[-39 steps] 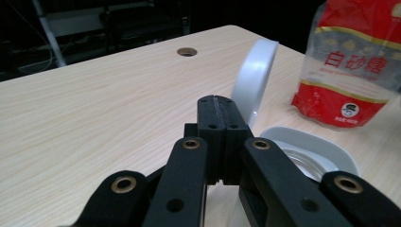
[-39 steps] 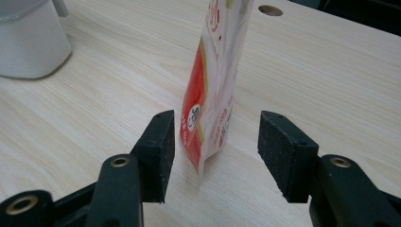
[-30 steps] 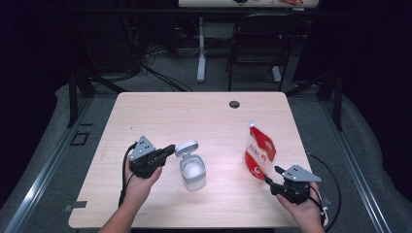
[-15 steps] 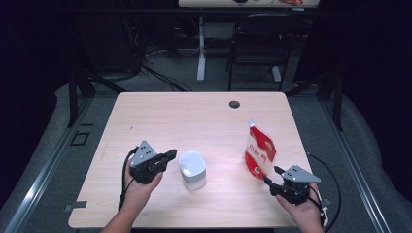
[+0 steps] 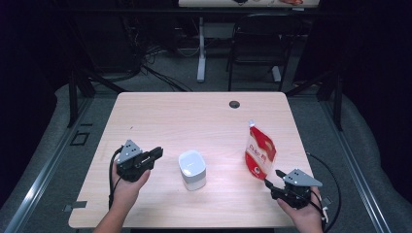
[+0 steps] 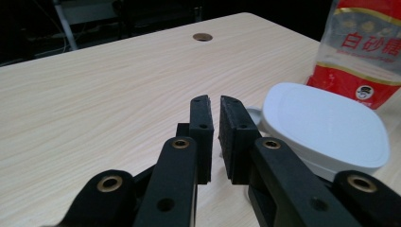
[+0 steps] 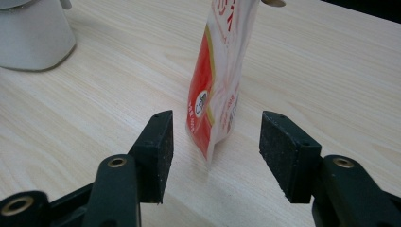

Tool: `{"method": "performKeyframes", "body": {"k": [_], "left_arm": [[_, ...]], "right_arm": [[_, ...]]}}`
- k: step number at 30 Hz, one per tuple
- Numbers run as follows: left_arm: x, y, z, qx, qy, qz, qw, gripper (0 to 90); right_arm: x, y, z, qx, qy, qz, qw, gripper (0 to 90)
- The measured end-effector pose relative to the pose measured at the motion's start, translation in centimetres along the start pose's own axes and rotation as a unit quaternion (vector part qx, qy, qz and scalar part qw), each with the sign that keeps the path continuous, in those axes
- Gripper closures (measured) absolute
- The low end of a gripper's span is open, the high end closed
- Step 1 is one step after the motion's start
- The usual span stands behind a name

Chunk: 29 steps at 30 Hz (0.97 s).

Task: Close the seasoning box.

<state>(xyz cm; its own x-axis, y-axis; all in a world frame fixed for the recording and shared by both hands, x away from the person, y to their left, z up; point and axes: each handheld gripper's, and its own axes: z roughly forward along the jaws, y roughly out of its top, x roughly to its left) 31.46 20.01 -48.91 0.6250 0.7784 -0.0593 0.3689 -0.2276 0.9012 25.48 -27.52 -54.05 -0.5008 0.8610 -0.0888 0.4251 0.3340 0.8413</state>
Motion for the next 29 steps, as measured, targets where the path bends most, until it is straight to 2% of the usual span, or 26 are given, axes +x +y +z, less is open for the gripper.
{"method": "performKeyframes", "body": {"k": [3, 7, 11, 15, 17, 20, 23, 29], "left_arm": [[0.3, -0.2, 0.1, 0.004, 0.006, -0.007, 0.9999, 83.2], [0.2, -0.3, 0.1, 0.024, 0.013, 0.015, 0.9995, 81.9], [0.6, -1.1, -0.3, 0.035, 0.012, 0.007, 0.9993, 79.6], [1.0, -2.2, -0.7, 0.052, 0.015, 0.008, 0.9985, 74.6], [1.3, -2.8, -0.9, 0.058, 0.011, -0.001, 0.9982, 71.4], [1.7, -3.5, -1.1, 0.055, 0.015, -0.013, 0.9983, 65.3], [2.0, -4.0, -1.1, 0.051, 0.009, -0.024, 0.9984, 63.2], [2.4, -4.8, -0.7, 0.062, 0.007, -0.026, 0.9977, 55.7]], "right_arm": [[0.1, 0.0, 0.2, 0.001, 0.001, -0.001, 1.0000, 45.3], [0.1, -0.1, 0.4, 0.010, 0.000, 0.000, 0.9999, 44.7], [0.2, -0.2, 0.6, 0.017, 0.000, -0.001, 0.9999, 44.7], [0.2, -0.3, 0.8, 0.024, 0.002, 0.000, 0.9997, 44.6], [0.2, -0.3, 0.8, 0.025, 0.002, -0.001, 0.9997, 44.6], [0.2, -0.4, 0.9, 0.022, 0.002, 0.002, 0.9997, 44.6], [0.0, -0.4, 0.9, 0.025, 0.002, 0.005, 0.9997, 44.6], [-0.2, -0.5, 0.8, 0.028, 0.012, 0.006, 0.9995, 44.0]]}}
